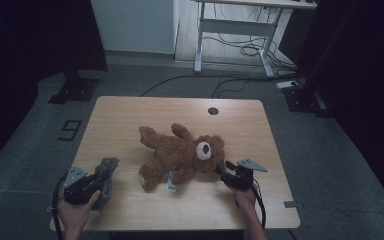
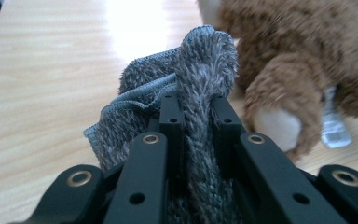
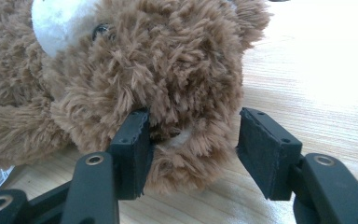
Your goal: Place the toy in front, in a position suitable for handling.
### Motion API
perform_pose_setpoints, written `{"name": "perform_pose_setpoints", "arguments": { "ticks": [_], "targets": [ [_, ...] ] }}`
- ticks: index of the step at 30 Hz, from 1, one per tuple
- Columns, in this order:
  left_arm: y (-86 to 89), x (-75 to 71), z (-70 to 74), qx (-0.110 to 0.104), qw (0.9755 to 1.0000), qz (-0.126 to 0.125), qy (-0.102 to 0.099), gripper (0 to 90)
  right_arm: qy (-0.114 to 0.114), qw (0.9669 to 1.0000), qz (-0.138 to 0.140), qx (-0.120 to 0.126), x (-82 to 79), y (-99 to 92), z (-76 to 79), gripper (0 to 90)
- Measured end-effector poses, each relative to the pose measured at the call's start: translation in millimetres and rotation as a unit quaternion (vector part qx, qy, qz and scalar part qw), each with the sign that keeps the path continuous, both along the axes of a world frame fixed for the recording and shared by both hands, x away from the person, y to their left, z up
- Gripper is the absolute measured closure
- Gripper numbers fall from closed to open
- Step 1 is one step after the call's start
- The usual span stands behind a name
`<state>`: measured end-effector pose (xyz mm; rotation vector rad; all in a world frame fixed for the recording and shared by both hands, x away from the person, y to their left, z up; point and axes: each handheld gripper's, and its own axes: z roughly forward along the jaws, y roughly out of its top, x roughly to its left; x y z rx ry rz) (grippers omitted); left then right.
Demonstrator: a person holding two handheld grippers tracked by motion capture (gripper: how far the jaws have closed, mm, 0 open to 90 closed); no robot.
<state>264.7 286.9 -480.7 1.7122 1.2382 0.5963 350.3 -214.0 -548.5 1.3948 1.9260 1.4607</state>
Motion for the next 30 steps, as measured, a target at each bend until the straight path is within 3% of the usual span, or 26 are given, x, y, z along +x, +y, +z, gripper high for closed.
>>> {"name": "perform_pose_setpoints", "arguments": {
  "ticks": [3, 30],
  "targets": [
    [-2.1, -2.1, 6.3, -0.006, 0.9999, -0.008, -0.011, 78.2, 0.001, 1.0, 0.0, 0.003, 0.3, -0.1, -0.3, 44.8],
    [-30.8, -11.2, 22.2, -0.022, 0.9979, -0.048, -0.039, 78.3, -0.002, 0.9999, 0.009, -0.007, -2.5, -0.1, 0.9, 44.5]
  ]
}}
